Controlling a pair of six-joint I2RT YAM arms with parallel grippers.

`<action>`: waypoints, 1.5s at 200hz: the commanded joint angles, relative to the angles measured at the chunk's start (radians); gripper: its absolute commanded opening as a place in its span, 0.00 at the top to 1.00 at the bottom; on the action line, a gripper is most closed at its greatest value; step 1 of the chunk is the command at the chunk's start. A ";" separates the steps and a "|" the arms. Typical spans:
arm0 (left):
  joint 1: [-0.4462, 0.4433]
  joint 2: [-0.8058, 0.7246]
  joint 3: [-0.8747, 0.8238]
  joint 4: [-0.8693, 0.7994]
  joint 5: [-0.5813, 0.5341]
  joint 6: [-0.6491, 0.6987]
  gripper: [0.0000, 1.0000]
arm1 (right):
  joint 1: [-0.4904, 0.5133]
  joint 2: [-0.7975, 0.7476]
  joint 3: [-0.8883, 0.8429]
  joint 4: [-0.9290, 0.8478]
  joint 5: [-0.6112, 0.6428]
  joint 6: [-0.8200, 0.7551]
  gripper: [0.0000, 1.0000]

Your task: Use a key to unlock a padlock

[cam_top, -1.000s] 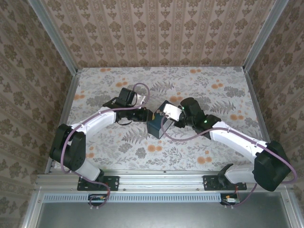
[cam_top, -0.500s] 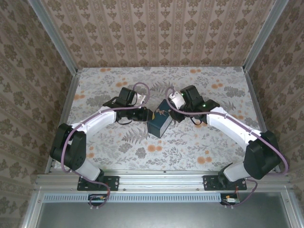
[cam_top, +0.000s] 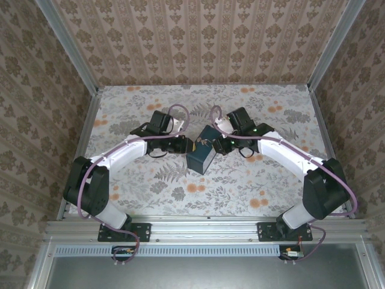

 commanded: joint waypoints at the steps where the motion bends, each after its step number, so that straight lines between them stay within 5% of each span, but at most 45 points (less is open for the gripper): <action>1: -0.007 0.049 -0.019 -0.085 -0.063 0.011 0.75 | -0.009 -0.016 0.001 0.013 -0.037 0.088 0.88; 50: -0.029 0.056 -0.009 -0.077 -0.071 -0.017 0.76 | -0.012 -0.040 0.001 0.034 -0.134 0.360 0.97; 164: -0.059 0.060 0.005 -0.040 -0.034 -0.061 0.78 | 0.053 -0.136 -0.228 0.482 0.066 0.912 1.00; 300: -0.076 0.068 -0.010 -0.004 -0.024 -0.082 0.82 | 0.110 -0.042 -0.158 0.463 0.295 0.941 0.99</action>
